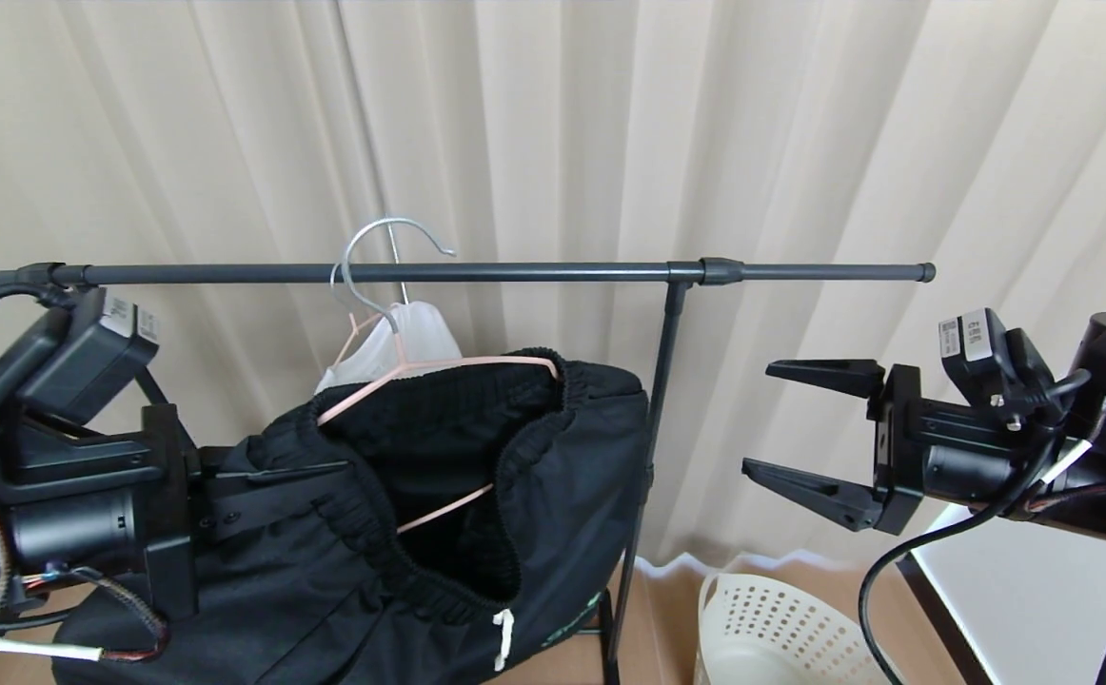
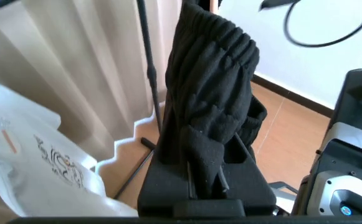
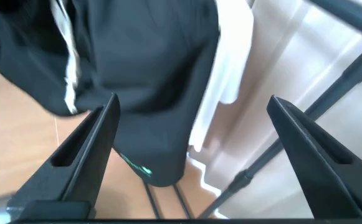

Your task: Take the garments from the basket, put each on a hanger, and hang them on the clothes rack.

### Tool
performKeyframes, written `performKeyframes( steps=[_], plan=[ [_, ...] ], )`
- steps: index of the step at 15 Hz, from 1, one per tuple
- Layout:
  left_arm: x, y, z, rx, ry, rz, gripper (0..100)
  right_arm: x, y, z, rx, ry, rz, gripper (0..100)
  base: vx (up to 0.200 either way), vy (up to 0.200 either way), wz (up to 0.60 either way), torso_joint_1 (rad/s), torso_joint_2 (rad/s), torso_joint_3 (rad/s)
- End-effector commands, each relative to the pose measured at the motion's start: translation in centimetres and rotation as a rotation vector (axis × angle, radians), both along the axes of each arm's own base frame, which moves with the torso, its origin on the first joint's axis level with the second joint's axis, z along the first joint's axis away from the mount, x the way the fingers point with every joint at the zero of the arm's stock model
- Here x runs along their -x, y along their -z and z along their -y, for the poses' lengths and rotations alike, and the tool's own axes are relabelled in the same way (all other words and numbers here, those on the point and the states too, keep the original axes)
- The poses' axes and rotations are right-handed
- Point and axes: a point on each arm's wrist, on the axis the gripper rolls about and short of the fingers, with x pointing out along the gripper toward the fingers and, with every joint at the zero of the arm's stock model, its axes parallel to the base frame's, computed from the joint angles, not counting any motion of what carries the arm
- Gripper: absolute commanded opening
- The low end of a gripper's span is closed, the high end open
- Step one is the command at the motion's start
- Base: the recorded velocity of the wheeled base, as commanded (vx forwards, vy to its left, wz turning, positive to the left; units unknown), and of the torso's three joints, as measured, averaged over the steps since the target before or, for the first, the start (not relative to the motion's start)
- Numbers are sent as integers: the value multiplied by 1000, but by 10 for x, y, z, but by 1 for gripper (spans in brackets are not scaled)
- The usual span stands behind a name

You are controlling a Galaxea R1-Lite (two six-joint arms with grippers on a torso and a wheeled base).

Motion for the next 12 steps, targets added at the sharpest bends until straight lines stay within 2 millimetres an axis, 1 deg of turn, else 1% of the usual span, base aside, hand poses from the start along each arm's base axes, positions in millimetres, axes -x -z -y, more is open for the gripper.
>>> performKeyframes(
  steps=[1,4,6,8,12],
  plan=[
    [-17,13,6,-19,-20,-79,0,4,-8,-3,-6,-5,30,100,0,0,0,0,0,0],
    [-29,18,15,-34,-87,-117,0,4,-8,-3,-5,-3,32,100,0,0,0,0,0,0],
    [-40,25,25,-13,-133,-136,0,4,-7,-3,-4,-2,29,100,0,0,0,0,0,0],
    [-58,37,36,-7,-195,-149,0,4,-7,-3,-4,-2,27,100,0,0,0,0,0,0],
    [-81,55,43,-1,-254,-173,0,4,-5,-3,-3,-2,23,100,0,0,0,0,0,0]
  ],
)
